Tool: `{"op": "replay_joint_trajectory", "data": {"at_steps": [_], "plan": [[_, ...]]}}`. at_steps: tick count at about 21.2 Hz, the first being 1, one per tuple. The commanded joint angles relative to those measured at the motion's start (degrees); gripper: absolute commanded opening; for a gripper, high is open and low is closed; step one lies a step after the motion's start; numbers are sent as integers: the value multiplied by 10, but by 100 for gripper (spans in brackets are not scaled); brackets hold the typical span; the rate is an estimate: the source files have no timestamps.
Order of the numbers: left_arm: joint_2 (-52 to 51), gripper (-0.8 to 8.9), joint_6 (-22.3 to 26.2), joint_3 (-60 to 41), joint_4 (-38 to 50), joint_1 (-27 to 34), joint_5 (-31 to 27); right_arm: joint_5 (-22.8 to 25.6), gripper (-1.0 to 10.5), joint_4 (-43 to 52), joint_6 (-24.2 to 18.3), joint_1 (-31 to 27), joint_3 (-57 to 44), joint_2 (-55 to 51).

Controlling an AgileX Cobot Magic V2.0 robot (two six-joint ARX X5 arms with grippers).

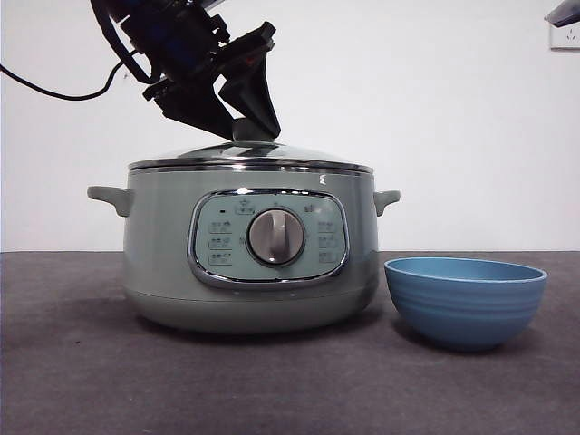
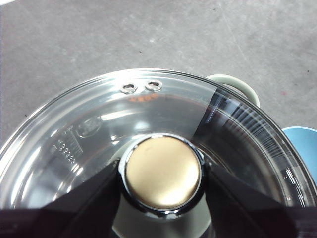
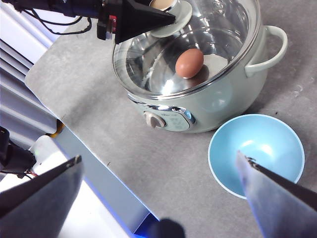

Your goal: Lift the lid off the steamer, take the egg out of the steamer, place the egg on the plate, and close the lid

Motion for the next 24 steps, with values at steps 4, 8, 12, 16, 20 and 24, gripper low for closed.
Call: {"op": "replay_joint_trajectory", "data": {"at_steps": [4,8,12,16,20,24], "plan": [[7,-14,-15,0,3,-3,14,0,537,3,0,1,3,0],[6,-8,-17,2,7,-3,22,0,536,3,0,1,3,0],[-10,-8,-18,23,3,-3,31,0,536,4,0,1,3,0],[-24,-8,-30,53,-3,-3,35,0,536,4,1,1,3,0],[-52,-8,-30,82,-33,-3,35,0,536,17,13,1,3,0],[-137,-8,-44,84,-69,-1,30,0,536,53,37,1,3,3]]}}
